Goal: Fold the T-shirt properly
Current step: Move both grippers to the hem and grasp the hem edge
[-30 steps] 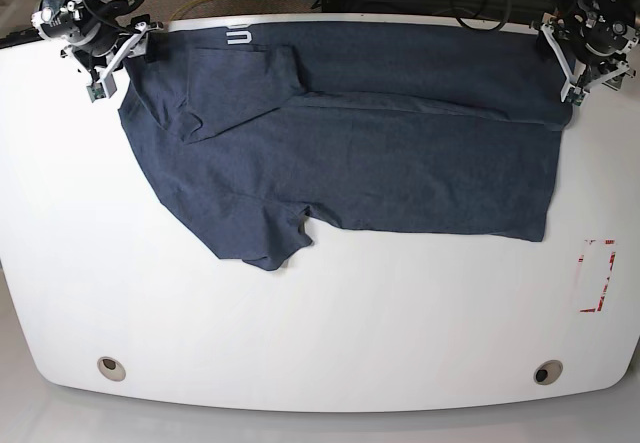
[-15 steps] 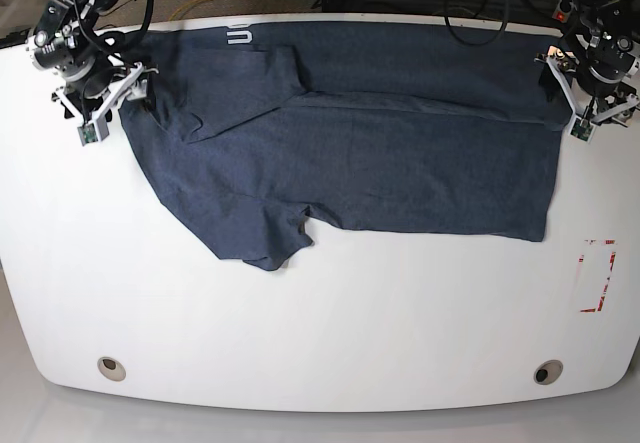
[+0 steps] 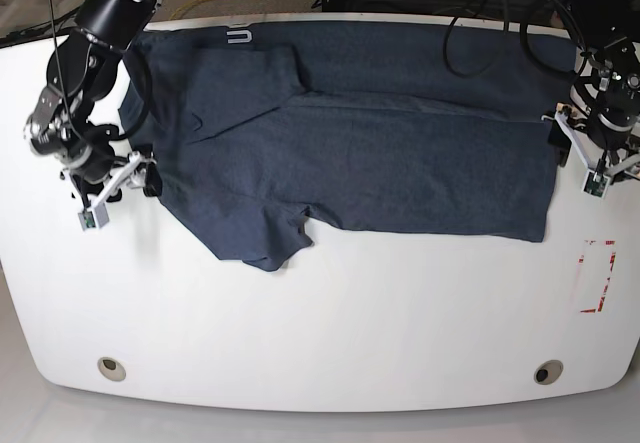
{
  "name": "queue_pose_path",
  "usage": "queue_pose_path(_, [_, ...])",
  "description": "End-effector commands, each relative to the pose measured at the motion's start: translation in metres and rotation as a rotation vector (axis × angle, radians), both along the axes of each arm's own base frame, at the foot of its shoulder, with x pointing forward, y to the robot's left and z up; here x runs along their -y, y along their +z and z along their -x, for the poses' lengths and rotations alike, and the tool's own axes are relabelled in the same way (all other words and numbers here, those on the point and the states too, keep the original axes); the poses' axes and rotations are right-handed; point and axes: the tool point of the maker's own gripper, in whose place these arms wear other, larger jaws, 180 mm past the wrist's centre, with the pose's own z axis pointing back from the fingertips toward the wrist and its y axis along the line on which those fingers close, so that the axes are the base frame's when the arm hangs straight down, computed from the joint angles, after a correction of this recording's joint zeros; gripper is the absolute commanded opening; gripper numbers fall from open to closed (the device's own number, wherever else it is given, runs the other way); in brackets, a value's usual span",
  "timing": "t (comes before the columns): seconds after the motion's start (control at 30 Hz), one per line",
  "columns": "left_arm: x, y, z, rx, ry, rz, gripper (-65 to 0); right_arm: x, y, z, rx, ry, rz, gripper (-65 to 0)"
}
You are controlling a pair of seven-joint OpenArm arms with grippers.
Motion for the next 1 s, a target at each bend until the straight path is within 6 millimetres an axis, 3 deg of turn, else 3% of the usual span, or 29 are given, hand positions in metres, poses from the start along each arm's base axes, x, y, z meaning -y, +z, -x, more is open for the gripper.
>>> queue_pose_path(0.0, [-0.003,0.018,-0.011,0.057,-0.008,-0.019,-19.0,0.003,0.015,-0.029,0.043,0.034,-0.004,-18.4])
queue_pose_path(0.17, [-0.003,0.022,-0.017,0.073,-0.008,-0.017,-19.0,-0.012,0.014,-0.068,0.081,0.067,-0.080,-18.4])
queue_pose_path(0.37, [0.001,0.011,-0.027,0.055,-0.017,0.019,-19.2,-0.024,0.001,-0.094,0.071,0.101,-0.131,-18.4])
queue_pose_path(0.53, [-0.001,0.002,-0.034,0.042,-0.005,0.052,-18.9,-0.039,-0.018,-0.100,0.055,0.115,-0.175,-18.4])
queue_pose_path(0.8, [-0.006,-0.002,-0.056,0.052,0.017,0.111,-18.9,-0.061,-0.041,-0.094,0.017,0.160,-0.187,-18.4])
queue_pose_path(0.97, [-0.017,0.009,-0.077,0.117,0.114,0.160,-18.5,-0.085,-0.048,-0.091,-0.003,0.211,-0.194,-18.5])
